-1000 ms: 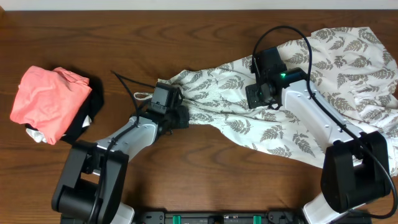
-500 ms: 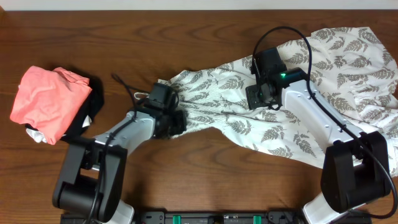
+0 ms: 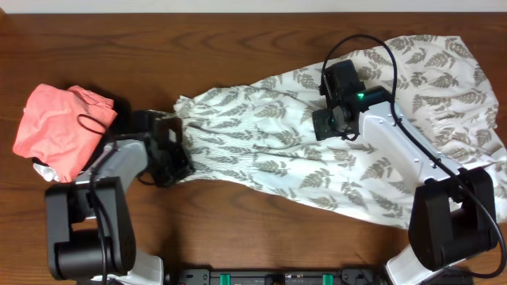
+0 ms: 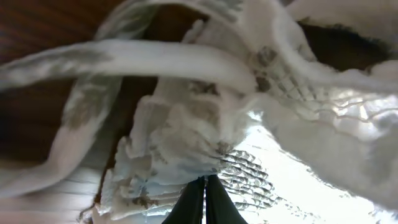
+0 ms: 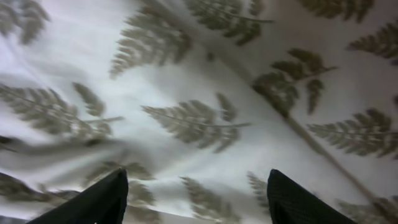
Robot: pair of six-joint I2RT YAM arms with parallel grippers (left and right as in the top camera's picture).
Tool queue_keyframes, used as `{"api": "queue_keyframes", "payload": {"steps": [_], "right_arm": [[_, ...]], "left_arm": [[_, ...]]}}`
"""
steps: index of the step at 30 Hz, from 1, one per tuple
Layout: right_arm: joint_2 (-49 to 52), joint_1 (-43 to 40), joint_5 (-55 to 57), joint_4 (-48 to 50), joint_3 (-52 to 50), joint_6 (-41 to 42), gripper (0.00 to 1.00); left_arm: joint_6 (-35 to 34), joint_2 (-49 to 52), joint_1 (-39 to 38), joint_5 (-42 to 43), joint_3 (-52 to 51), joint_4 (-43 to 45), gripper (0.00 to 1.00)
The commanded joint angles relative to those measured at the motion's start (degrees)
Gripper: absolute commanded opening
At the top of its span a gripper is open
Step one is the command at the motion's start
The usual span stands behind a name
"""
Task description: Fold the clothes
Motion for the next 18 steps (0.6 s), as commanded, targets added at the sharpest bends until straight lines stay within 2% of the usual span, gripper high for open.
{"api": "queue_keyframes", "payload": {"steps": [1,8,11,15,16,18], "right_arm": [[-0.39,-0.26,0.42,-0.07,0.57,0.48,0.72],[-3.89,-3.89,0.44,-0.07,1.03,2.16,0.79],[-6.51,-7.78,0.37,-0.92,1.03,4.66,0.85],[-8.92,-14.25,0.35,-3.26,1.03,4.39,0.88],[-9.01,-15.65,0.22,-3.72,1.03,3.82,0.86],[-8.85,-19.61,-1.38,-4.48,0.98,1.40,0.69]], "left_arm": [[1.86,1.70,5.07,-9.92,-2.25,1.20,0.06],[2.19,1.70,13.66,-9.86,-1.31,2.56,0.06],[4.02,1.70,14.78,-9.88,-1.29,2.51,0.06],[4.00,1.70,14.91,-9.90,-1.29,2.47,0.06],[4.00,1.70,14.91,-9.90,-1.29,2.47,0.06],[3.98,1.70,14.91,-9.86,-1.29,2.23,0.06]]}}
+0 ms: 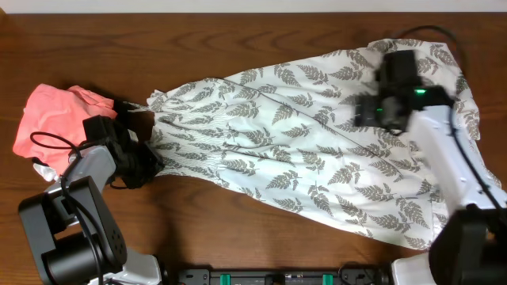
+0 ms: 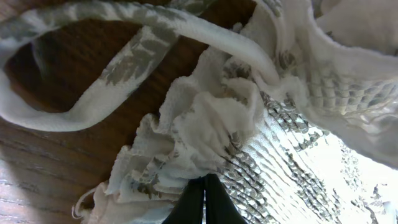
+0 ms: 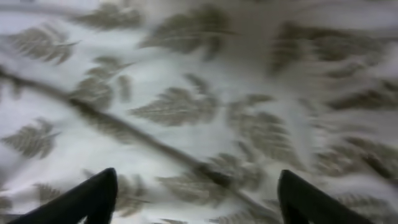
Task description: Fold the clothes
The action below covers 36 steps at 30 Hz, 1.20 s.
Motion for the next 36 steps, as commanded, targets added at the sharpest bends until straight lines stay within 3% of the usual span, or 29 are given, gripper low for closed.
{"api": "queue_keyframes", "payload": {"steps": [1,5,7,8,16,26,32,36], "right_arm": [[0.00,-5.57,-2.14,-0.72,0.83,-1.79,0.62],[2.78,-11.74,-7.43,0.98,0.81,-5.55,0.18],[4.83,-13.44,-7.48,1.84,0.79,-5.66,0.03],[6.14,-14.03,-7.50,2.25,0.79,-5.66,0.01],[19.04,-14.99,-7.28,6.16,0.79,-7.50,0.01],[26.43,-15.02,-7.28,16.87,0.79,-7.30,0.03],[31.28,-15.10,-7.26,30.97,0.79,-7.32,0.15],[34.29,-14.53,-7.26,40.24,0.79,-7.23,0.28]], "left_arm": [[1.20,1.88,0.74,-8.17,-1.36,-0.79,0.06],[1.22,1.88,0.74,-8.15,-1.36,-1.75,0.06],[1.22,1.88,0.74,-8.04,-1.36,-1.86,0.06],[1.22,1.88,0.74,-7.96,-1.36,-1.86,0.06],[1.25,1.88,0.74,-7.98,-1.36,-1.86,0.06],[1.25,1.88,0.74,-7.98,-1.36,-1.84,0.06],[1.25,1.88,0.74,-7.98,-1.36,-1.84,0.06],[1.25,1.88,0.72,-7.98,-1.36,-1.84,0.06]]}}
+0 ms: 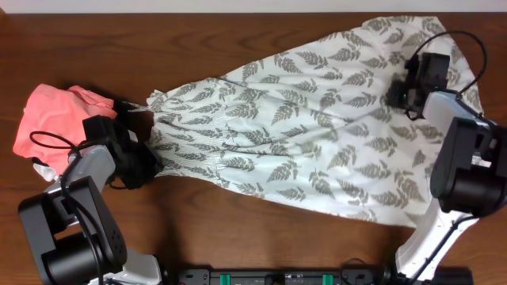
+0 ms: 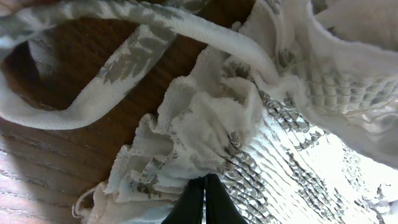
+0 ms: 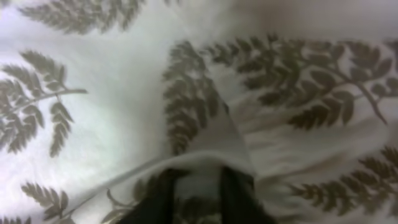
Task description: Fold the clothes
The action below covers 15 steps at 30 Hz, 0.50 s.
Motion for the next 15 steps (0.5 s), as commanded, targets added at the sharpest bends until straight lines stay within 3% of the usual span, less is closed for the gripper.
{"api": "queue_keyframes", "payload": {"steps": [1,7,11,12,14,15], "right_arm": [[6.49,0.09,0.57,3.58,-1.62,0.76,0.33],[8.48,-3.76,0.52,14.32,-1.62,7.06,0.49],[8.33,-4.68,-0.02,13.53,-1.62,6.71,0.61],[7.85,-4.68,-0.20,12.00,-1.62,5.51,0.77],[6.03,-4.79,0.04,8.37,-1.62,3.30,0.99],[4.94,-5.01,0.09,6.99,-1.62,2.95,0.99]], "left_arm": [[1.01,1.90,0.70,-7.30,-1.64,-0.92,0.05],[1.01,1.90,0.70,-7.32,-1.64,-0.92,0.06],[1.01,1.90,0.66,-7.32,-1.64,-0.94,0.06],[1.20,1.90,0.61,-7.32,-1.64,-0.92,0.06],[1.25,1.90,0.48,-7.32,-1.64,-0.92,0.06],[1.25,1.90,0.50,-7.32,-1.64,-0.92,0.06]]}}
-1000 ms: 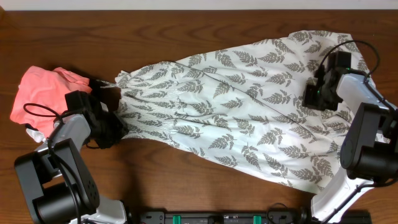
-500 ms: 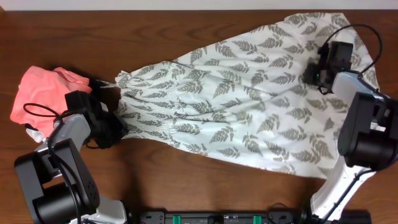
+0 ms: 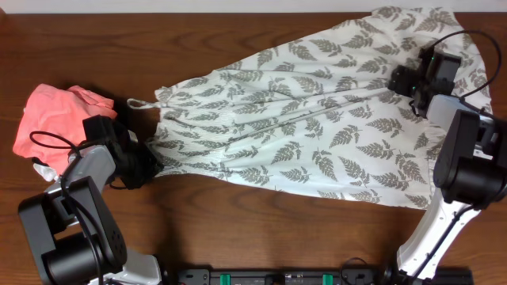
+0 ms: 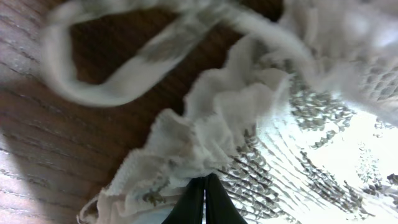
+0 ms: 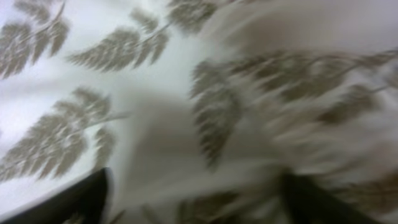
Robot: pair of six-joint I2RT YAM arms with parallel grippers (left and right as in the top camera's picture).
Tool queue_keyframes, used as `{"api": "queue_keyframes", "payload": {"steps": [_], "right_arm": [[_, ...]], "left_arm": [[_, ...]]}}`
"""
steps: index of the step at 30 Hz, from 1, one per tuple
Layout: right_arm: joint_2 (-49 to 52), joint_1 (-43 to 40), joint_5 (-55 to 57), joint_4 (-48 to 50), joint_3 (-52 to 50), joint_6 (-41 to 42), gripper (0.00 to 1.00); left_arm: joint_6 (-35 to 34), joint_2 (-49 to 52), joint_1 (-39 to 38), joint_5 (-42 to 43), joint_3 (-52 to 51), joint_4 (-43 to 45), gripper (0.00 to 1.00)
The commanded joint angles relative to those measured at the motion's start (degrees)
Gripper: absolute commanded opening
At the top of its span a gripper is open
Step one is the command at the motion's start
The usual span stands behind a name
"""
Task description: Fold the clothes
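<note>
The white fern-print dress (image 3: 301,119) lies stretched across the table, bodice at the left and wide skirt at the right. My left gripper (image 3: 149,165) sits at the bodice's lower left corner. The left wrist view shows this gripper (image 4: 204,186) shut on the ruffled edge (image 4: 205,130), with a strap loop (image 4: 124,74) on the wood beyond. My right gripper (image 3: 400,79) rests over the skirt near its far right. In the blurred right wrist view the gripper (image 5: 199,196) is open, fingers (image 5: 87,193) wide apart over the fabric (image 5: 155,93).
A crumpled pink garment (image 3: 55,127) lies at the left, just beyond my left arm. The dress's hem reaches the table's right and far edges. Bare wood (image 3: 238,237) runs along the front.
My right gripper, which was shut on a fold of the skirt, is now open over it. The skirt lies a little flatter and farther right. My left gripper still holds the bodice edge.
First the dress lay bunched, my left gripper shut on the bodice and the right open over its middle. Then the bodice was farther left and the right gripper farther right. Later it was shut on a skirt fold at the far right; now open, the dress spread.
</note>
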Motion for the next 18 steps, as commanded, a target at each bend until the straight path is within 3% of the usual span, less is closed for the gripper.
{"api": "queue_keyframes", "payload": {"steps": [1,11,13,18], "right_arm": [[-0.44,-2.32,2.86,-6.34,-2.47,-0.87,0.99],[-22.97,-8.76,2.34,-25.94,-2.47,-1.18,0.99],[-24.65,-9.07,2.36,-28.28,-2.47,-1.75,0.99],[-25.46,-8.61,2.29,-33.29,-2.47,-1.73,0.99]], "left_arm": [[1.44,1.95,0.50,-7.17,-1.64,-0.90,0.06],[6.36,1.84,0.42,-5.07,-1.64,-0.96,0.06],[9.68,1.09,-0.13,-3.67,-1.64,-1.14,0.06],[10.69,-5.53,-3.04,-5.11,-1.64,-0.46,0.09]]}}
